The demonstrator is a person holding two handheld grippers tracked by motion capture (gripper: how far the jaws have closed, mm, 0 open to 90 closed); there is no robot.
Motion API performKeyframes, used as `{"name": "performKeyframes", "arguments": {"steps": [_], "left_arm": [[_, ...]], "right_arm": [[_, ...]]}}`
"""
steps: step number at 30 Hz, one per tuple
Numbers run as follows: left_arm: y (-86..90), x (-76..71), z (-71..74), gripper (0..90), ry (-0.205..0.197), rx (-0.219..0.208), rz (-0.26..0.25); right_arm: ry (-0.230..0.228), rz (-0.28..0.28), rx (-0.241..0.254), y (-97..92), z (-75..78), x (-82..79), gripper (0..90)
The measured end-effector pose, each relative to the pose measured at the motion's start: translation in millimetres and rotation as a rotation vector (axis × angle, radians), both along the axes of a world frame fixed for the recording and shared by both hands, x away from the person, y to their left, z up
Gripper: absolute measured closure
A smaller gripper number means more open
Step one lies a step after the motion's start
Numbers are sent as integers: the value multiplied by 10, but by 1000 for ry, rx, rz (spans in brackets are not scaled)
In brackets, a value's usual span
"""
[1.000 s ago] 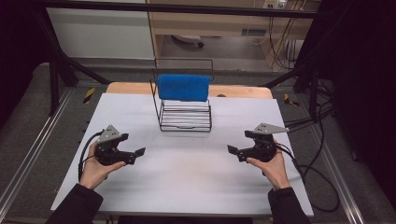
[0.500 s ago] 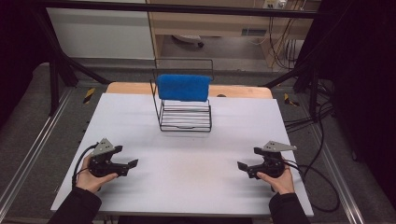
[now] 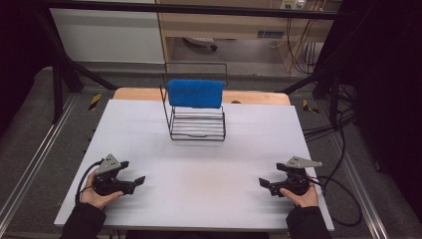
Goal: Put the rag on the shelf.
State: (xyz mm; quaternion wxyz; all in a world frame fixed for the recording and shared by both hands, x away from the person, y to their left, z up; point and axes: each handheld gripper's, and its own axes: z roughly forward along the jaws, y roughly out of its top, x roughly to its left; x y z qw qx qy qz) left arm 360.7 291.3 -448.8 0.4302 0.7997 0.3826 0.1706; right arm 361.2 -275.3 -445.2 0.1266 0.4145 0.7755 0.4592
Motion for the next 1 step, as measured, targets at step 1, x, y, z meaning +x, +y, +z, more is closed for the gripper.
{"name": "performKeyframes", "arguments": {"steps": [1], "left_arm": [[4, 1, -1, 106, 0, -1, 2]], "right_arm": [[3, 2, -2, 2, -1, 0, 5]]}}
